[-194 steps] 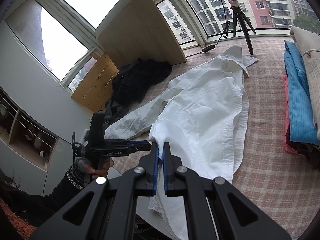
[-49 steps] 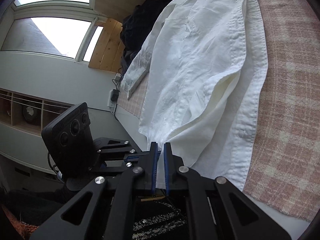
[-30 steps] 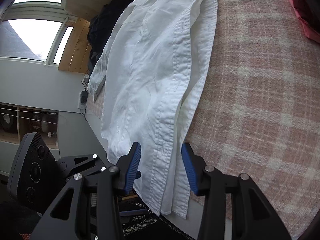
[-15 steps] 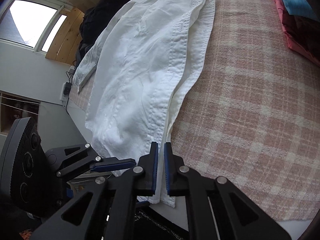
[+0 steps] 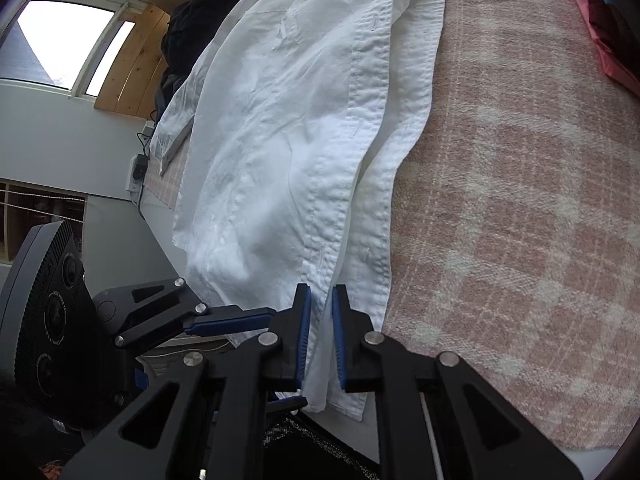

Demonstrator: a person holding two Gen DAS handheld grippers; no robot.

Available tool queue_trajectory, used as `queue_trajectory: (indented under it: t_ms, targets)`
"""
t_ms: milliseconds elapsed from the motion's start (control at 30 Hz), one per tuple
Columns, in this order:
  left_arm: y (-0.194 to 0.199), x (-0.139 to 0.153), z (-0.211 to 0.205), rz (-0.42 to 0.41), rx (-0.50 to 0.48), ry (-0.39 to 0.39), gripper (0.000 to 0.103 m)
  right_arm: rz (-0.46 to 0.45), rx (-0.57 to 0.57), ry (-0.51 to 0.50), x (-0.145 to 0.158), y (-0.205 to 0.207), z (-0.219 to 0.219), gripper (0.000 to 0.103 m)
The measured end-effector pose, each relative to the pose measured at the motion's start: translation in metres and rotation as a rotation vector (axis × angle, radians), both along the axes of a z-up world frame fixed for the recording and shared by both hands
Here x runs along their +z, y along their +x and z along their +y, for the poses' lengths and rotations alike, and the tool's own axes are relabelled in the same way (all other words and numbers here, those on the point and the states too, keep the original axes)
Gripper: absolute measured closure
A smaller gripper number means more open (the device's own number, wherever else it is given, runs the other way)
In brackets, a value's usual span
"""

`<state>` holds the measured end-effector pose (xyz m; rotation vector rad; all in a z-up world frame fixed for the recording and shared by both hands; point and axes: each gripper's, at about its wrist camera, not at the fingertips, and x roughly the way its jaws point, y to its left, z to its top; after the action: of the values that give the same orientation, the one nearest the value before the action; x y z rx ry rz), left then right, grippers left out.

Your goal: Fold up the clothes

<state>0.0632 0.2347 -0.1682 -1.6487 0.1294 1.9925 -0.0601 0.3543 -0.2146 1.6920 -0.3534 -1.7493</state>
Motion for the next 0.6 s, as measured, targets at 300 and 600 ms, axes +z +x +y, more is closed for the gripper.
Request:
queue_trajectory:
  t_ms: [300, 600]
  targets:
    - [-0.016, -0.006, 0.006, 0.039, 0.051, -0.020, 0.067, -0.007, 0.009, -0.123, 0.018, -0.001, -0.009, 0.099]
    - [-0.023, 0.039, -0.075, 0.094, 0.176, 0.047, 0.102, 0.033, -0.119, -0.175, 0.034, -0.055, 0.022, 0.063]
